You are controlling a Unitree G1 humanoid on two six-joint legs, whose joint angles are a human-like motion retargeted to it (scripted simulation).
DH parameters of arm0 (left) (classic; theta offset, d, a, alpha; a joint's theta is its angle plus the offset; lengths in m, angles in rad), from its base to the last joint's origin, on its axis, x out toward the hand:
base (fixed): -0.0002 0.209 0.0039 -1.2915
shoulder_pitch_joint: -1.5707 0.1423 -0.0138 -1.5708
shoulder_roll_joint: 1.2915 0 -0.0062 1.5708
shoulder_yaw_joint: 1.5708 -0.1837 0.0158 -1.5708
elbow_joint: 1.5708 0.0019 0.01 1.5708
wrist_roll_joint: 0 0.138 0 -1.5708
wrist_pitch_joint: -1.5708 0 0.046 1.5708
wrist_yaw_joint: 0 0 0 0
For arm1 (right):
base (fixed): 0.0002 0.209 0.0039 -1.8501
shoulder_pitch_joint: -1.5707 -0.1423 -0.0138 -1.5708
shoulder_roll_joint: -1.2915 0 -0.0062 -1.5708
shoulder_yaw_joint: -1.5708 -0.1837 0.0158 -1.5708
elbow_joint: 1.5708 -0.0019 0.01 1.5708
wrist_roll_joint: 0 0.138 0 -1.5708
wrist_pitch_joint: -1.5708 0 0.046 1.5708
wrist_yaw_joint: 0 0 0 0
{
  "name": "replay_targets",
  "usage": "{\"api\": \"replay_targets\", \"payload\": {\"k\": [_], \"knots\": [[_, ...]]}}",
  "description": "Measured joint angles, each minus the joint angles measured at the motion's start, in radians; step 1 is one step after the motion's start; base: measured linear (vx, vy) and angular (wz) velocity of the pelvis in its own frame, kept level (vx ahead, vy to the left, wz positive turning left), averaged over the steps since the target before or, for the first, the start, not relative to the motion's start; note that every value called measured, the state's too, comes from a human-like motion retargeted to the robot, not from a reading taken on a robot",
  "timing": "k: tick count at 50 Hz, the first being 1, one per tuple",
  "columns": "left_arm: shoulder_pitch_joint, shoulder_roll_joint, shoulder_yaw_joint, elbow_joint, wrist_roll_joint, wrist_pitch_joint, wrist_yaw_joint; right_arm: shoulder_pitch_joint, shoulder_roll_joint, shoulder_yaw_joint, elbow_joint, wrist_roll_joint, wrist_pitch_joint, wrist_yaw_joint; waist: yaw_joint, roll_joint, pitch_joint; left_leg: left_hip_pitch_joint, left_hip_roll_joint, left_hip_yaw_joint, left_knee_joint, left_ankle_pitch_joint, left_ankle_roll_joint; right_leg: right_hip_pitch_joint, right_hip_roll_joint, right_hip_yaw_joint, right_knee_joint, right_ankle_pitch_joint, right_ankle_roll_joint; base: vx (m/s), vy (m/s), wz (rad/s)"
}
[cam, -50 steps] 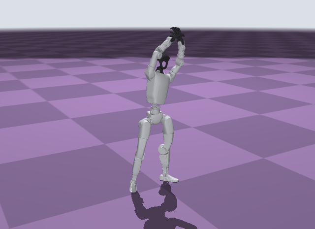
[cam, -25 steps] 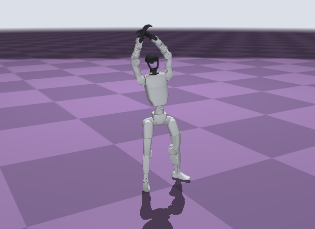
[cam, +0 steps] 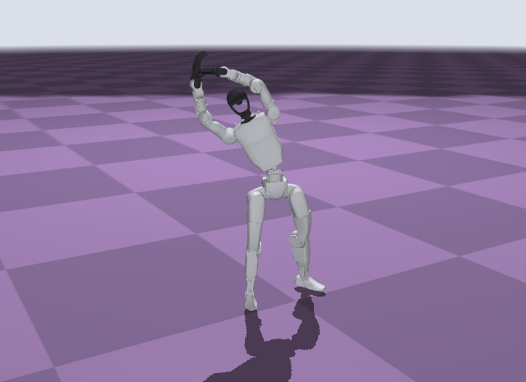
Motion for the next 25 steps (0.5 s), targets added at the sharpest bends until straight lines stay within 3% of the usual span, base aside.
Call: {"api": "replay_targets", "payload": {"k": [13,25], "knots": [[0.027,-0.021,0.0,-0.012,0.022,0.004,-0.013,0.059,-0.02,-0.041,-0.003,0.019,0.012,0.023,-0.042,0.041,0.027,-0.027,-0.011,-0.088,0.007,-0.021,0.0,-0.032,-0.005,0.031,-0.02,0.014,0.0,0.0,0.0,0.0],[0.036,-0.008,0.0,-0.007,-0.006,0.005,-0.015,0.06,-0.001,-0.037,0.005,0.018,0.008,0.02,-0.025,-0.032,0.027,-0.019,0.013,-0.059,-0.01,-0.046,0.001,-0.037,0.031,0.029,-0.034,0.03,0.0,-0.01,0.0,-0.01]]}}
